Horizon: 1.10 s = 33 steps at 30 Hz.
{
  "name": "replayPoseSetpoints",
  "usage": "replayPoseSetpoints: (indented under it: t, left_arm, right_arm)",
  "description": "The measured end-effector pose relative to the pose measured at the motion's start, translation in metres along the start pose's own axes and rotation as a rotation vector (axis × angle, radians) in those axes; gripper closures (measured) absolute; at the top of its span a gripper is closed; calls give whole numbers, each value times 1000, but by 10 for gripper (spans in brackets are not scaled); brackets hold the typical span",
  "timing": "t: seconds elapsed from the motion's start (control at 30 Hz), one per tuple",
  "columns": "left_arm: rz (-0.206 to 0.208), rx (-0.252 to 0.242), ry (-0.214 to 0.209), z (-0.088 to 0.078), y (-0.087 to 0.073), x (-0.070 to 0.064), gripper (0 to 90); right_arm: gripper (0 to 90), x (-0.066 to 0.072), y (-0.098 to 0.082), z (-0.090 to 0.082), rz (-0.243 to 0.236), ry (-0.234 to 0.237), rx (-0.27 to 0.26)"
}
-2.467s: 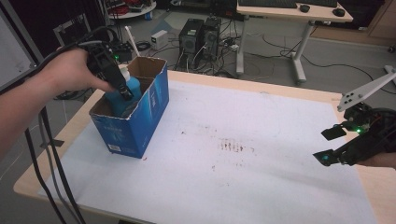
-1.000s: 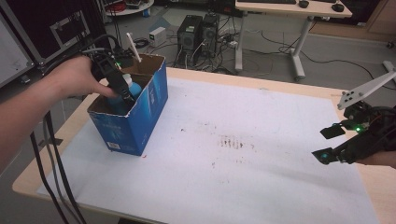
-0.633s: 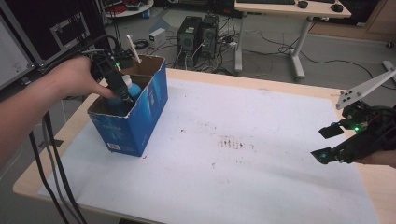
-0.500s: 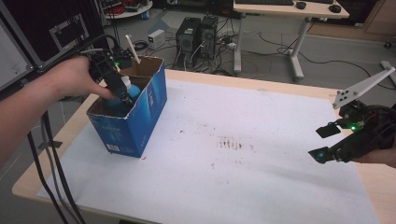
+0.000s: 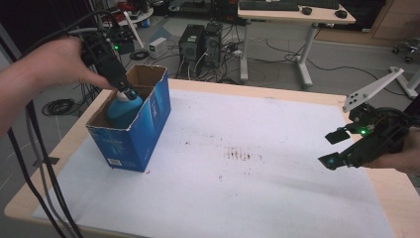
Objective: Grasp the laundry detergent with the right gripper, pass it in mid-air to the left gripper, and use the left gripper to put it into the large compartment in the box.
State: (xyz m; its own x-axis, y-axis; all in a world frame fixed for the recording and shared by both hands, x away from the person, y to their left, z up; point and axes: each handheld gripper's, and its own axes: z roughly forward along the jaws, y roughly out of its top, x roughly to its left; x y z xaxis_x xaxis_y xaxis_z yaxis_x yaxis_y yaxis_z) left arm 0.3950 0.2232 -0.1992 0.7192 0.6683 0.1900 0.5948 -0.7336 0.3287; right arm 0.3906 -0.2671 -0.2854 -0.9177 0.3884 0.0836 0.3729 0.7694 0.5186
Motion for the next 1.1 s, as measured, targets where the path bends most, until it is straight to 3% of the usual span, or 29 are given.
replayPoseSetpoints:
  t: [0.13,0.2,0.23,0.43,0.5,0.53,0.83,1.1]
  left_arm:
    - [73,-30,-21,-7,22,-18,179]
    - [107,-44,-38,-6,33,-27,179]
    - [124,-54,-45,-4,38,-33,178]
    - [199,-75,-87,13,66,-63,179]
    - [199,-75,-87,13,66,-63,179]
    - [239,-74,-108,27,77,-79,178]
    - [262,-77,-120,61,91,-108,179]
    - [237,-74,-109,70,88,-110,179]
  right_arm:
    - [206,3,2,-1,25,7,-9]
    - [115,5,3,-2,33,12,-12]
    - [115,6,3,-2,32,6,-12]
    - [115,10,4,-6,28,-12,-27]
    - [115,11,3,-6,32,-10,-25]
    - [115,13,3,-8,34,-14,-26]
    - [115,17,6,-10,24,-22,-32]
    - [115,17,8,-9,16,-20,-41]
